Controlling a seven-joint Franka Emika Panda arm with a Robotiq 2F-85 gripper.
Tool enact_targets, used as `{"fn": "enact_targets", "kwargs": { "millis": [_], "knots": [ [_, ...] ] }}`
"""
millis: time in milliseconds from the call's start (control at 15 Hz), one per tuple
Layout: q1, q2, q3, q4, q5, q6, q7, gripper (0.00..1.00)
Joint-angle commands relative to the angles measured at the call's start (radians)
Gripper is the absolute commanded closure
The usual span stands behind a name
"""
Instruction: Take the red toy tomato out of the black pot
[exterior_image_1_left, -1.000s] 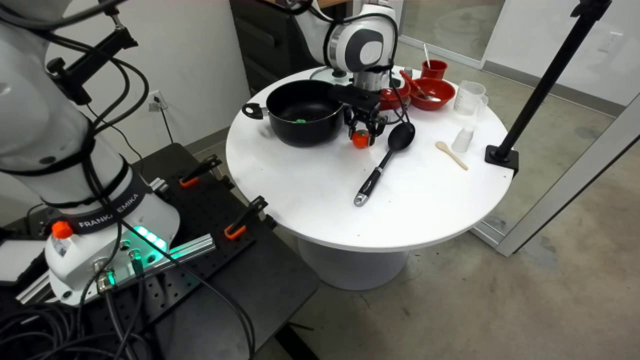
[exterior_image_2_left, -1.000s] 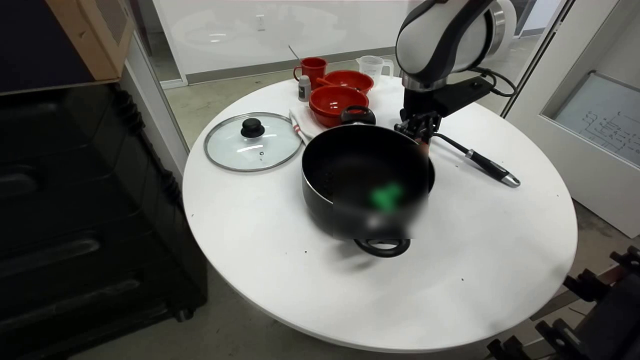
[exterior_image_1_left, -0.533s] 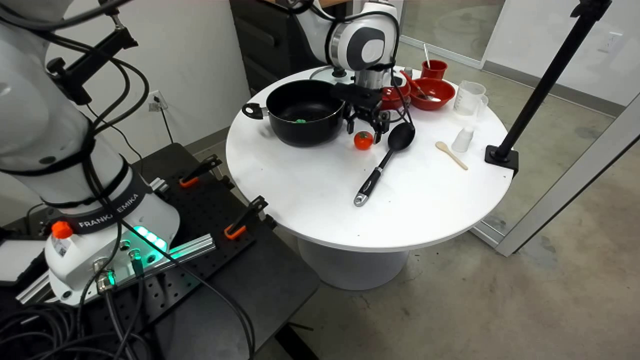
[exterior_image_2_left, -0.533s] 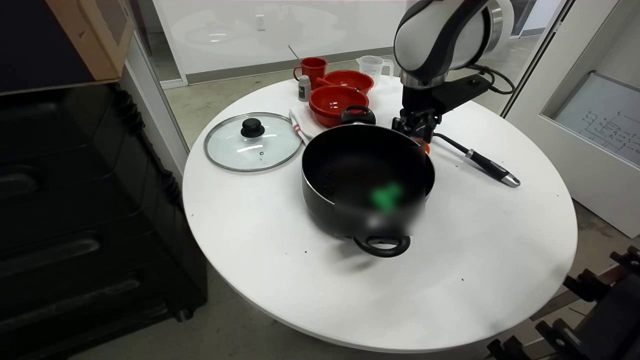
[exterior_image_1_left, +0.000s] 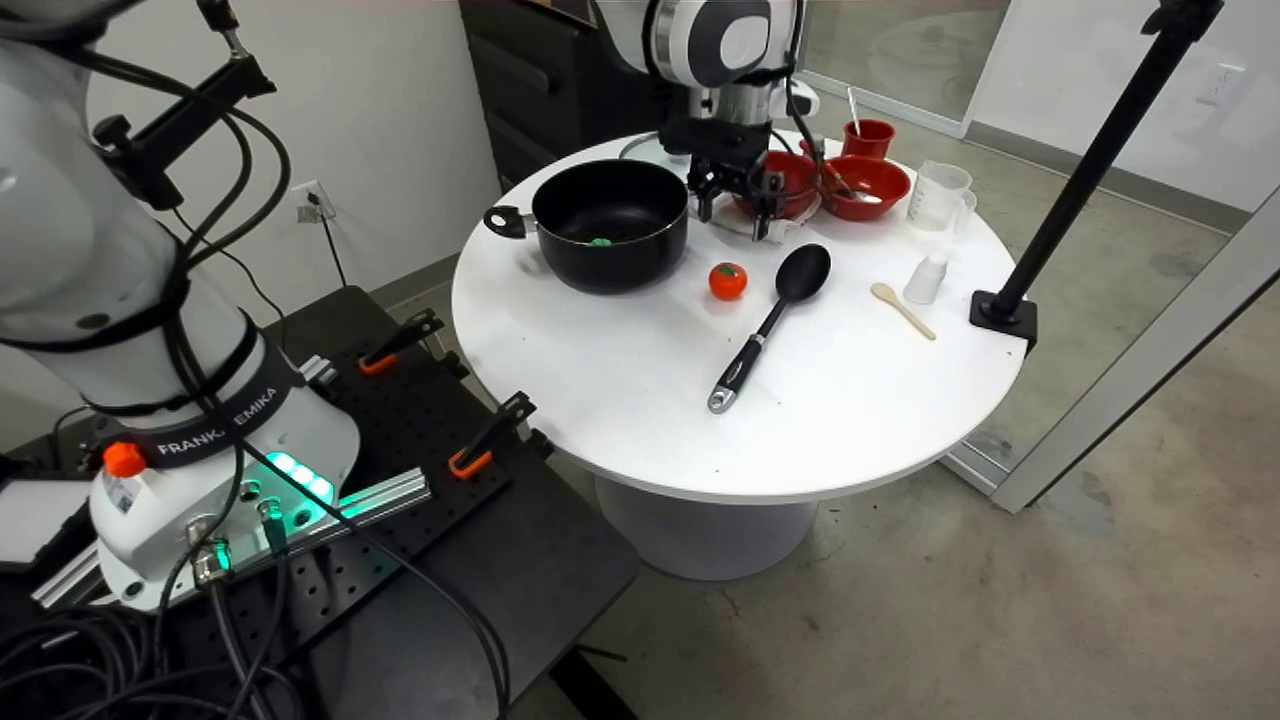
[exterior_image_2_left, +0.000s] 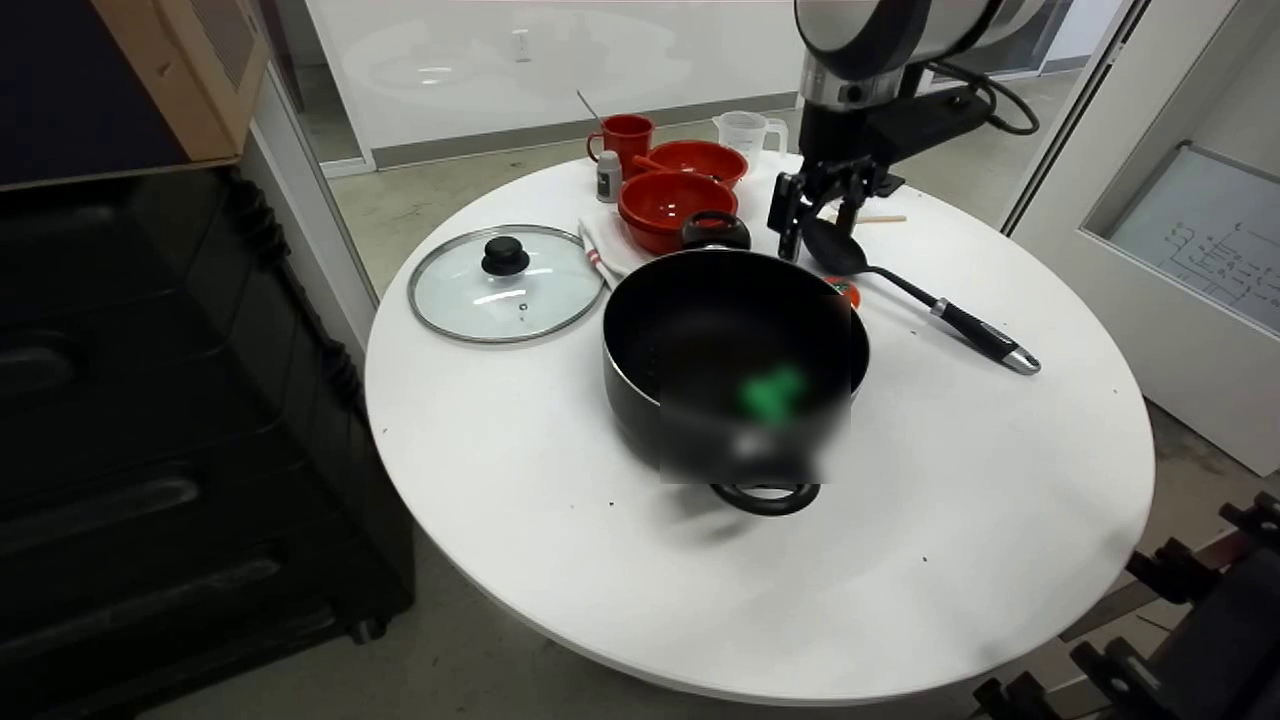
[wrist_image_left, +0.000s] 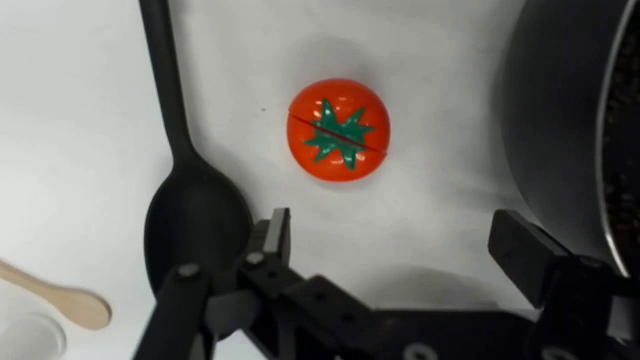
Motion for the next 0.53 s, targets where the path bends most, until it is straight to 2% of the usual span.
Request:
{"fn": "enact_targets", "kwargs": {
  "millis": [0,467],
  "knots": [
    [-0.008,-0.162,0.016,-0.13,0.027,0.033,-0.015,0.0],
    [-0.007,-0.391,0.046,-0.277,0.106,0.024,-0.041,0.0]
  ]
}}
